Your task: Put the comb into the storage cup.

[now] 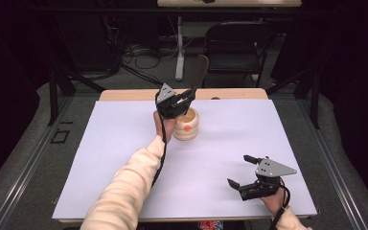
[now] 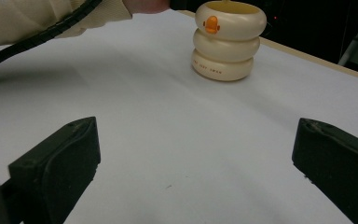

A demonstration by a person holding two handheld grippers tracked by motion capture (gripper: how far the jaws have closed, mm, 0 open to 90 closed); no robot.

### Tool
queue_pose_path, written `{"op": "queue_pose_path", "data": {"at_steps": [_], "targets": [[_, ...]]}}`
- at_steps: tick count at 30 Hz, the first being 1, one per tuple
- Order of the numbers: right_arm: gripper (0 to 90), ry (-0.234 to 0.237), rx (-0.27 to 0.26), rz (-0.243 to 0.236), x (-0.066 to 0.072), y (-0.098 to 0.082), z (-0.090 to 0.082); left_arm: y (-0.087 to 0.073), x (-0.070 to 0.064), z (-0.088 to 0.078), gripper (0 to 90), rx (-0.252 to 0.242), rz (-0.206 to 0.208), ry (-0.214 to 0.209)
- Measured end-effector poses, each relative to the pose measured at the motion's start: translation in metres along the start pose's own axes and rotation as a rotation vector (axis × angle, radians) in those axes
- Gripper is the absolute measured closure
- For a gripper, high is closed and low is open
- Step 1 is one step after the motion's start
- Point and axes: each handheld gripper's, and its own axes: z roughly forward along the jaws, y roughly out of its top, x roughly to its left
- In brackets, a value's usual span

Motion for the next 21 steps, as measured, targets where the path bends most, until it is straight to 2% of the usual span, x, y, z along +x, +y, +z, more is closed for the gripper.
{"op": "queue_pose_path", "data": {"at_steps": [21], "targets": [[0.4, 0.0, 0.0, 0.0, 0.0, 0.0, 0.0, -0.013, 0.004, 0.002, 72.0, 0.024, -0.011, 0.003]]}}
